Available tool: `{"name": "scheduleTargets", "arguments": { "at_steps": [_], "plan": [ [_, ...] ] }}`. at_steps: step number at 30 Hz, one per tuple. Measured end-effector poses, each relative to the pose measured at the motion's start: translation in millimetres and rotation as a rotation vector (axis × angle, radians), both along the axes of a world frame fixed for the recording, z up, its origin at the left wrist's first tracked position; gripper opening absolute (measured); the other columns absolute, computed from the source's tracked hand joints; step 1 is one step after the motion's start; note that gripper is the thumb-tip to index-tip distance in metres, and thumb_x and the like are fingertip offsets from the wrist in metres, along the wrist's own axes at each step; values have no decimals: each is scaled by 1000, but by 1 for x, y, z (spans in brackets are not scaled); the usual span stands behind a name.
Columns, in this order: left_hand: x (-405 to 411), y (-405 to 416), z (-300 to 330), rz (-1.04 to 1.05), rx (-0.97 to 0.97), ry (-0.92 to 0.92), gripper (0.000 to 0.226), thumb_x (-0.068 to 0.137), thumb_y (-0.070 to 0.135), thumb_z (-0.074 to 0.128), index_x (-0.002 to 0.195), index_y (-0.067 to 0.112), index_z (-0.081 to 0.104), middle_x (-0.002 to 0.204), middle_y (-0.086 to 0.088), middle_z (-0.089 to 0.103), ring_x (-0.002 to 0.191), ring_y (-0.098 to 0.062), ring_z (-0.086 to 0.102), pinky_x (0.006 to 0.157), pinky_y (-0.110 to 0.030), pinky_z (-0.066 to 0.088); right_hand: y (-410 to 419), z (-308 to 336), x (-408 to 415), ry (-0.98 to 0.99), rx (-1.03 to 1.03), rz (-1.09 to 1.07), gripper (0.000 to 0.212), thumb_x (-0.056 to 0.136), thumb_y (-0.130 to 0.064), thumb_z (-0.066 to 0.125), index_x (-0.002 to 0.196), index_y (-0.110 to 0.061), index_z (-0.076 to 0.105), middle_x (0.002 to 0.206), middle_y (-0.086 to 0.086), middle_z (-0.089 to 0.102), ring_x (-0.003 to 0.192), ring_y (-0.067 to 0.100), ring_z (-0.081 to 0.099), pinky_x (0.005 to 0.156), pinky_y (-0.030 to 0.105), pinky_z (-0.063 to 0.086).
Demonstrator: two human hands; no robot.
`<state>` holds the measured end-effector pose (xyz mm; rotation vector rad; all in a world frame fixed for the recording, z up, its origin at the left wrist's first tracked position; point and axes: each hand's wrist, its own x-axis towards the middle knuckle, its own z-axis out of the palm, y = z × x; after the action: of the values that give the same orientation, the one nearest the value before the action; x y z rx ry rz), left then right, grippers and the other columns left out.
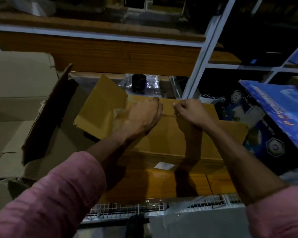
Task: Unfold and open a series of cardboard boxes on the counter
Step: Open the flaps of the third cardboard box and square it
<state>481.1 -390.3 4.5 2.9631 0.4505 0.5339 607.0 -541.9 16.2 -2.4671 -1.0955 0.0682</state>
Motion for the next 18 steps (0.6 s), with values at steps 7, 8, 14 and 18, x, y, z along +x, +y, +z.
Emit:
{"name": "scheduleTargets", "arguments": {
  "at_steps": [7, 8, 14, 18],
  "plan": [
    [-14, -12, 24, -23, -311, 436, 27, 100, 26, 48, 110, 6, 62, 94, -11, 62, 84, -30, 63, 76, -40, 57, -30, 30, -50, 489, -384, 12, 20, 101, -34, 54, 98, -17, 64, 89, 4, 67, 69, 17, 63, 60, 32, 50],
    [-20, -15, 22, -40, -419, 507, 27, 100, 24, 48, 113, 5, 61, 96, -12, 63, 83, -29, 65, 73, -40, 59, -33, 27, -60, 652, -378, -9, 15, 101, -30, 55, 105, -17, 63, 97, 4, 70, 75, 19, 70, 64, 34, 57],
    [-54, -30, -56, -104, -365, 634, 45, 102, 36, 46, 140, 13, 50, 137, -15, 56, 120, -32, 57, 97, -44, 50, -35, -40, -92, 434, -535, 78, 36, 97, -43, 54, 127, -22, 59, 122, 3, 63, 101, 19, 60, 84, 36, 53],
    [-70, -31, -102, -118, -377, 600, 47, 103, 52, 38, 127, 17, 57, 124, -12, 65, 109, -30, 61, 89, -43, 46, -48, -86, -99, 349, -518, 1, 50, 98, -56, 43, 129, -20, 58, 122, 4, 63, 107, 21, 58, 93, 42, 48]
  ]
}}
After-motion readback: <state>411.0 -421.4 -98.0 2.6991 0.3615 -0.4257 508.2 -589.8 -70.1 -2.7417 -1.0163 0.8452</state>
